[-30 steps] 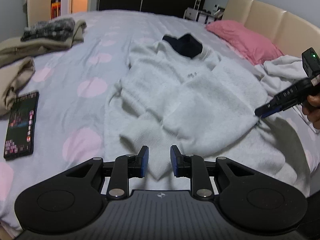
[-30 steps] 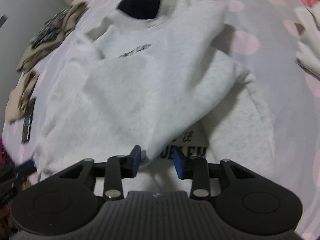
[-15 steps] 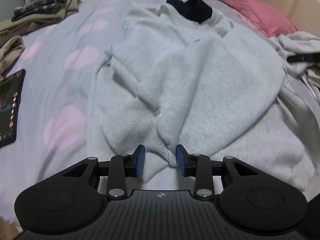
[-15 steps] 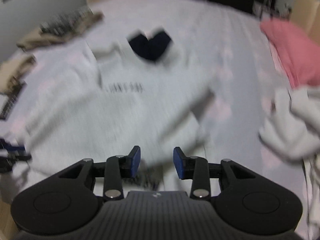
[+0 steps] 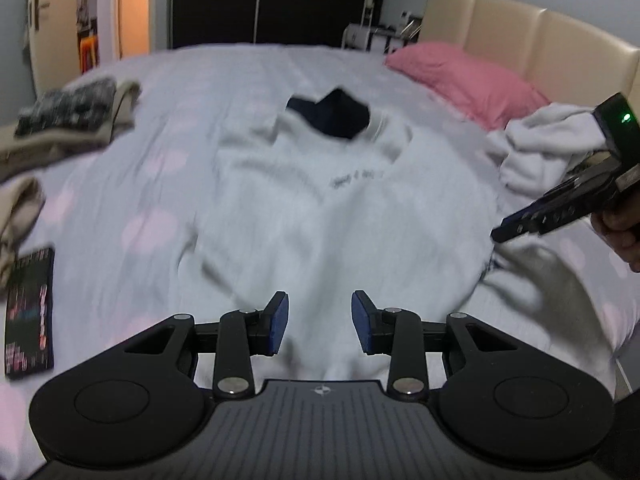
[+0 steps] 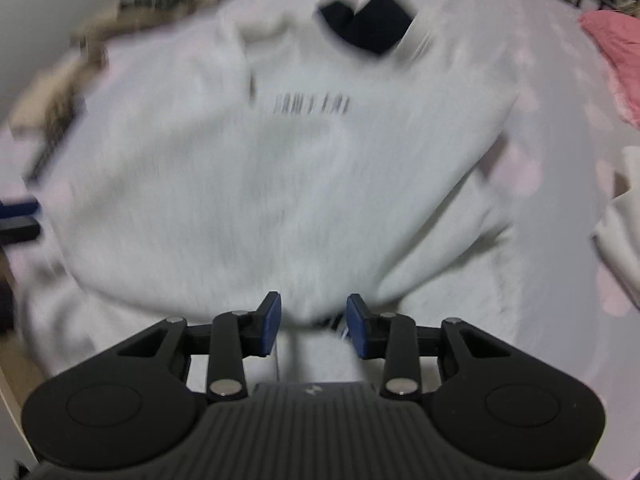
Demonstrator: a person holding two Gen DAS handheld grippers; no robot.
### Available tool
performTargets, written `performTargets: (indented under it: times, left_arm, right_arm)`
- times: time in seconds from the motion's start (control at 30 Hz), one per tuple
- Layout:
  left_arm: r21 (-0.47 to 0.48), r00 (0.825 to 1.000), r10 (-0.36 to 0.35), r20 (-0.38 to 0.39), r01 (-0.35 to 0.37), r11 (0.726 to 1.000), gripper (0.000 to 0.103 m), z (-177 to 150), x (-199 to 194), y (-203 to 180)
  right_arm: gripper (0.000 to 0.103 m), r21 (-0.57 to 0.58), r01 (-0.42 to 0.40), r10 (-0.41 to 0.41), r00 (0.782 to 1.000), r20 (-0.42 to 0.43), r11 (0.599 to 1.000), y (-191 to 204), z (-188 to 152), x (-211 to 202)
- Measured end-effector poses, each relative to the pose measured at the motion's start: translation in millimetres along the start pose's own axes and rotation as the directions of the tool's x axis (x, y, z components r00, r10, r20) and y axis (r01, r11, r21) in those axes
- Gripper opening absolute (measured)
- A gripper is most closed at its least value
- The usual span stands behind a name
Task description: Fold clothes
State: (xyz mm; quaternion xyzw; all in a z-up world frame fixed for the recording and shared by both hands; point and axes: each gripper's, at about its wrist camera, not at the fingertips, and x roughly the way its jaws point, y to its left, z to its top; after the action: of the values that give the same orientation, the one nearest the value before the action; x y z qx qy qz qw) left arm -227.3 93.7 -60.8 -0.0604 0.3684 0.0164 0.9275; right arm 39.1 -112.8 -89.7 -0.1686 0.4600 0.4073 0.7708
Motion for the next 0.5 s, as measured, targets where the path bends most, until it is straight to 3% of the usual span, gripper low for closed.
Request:
performTargets:
  times: [0.2, 0.37, 0.5]
  left_arm:
    - [0.115, 0.996, -0.079, 0.03, 0.075, 0.991, 0.035, 45.7, 27.3, -25.5]
    - [0.195, 0.984, -0.178, 0.007, 0.173, 0.965, 0.039, 100.7, 74.1, -54.4]
    - [0.274, 0.979, -0.2, -0.029, 0.2, 0.941, 0.043, 125.0, 121.4, -81.7]
  right_arm:
    - [0.04, -0.035, 0.174, -0.169, 0.978, 0.123, 0.984, -48.2, -0.7, -31.2]
    - [0.039, -0.034, 0.116, -0.11, 0.981, 0.162, 0.993, -77.1, -1.9, -29.5]
    - [0.04, -0.042, 0.057, -0.048, 0.982, 0.182, 0.997, -88.7, 2.1, -15.5]
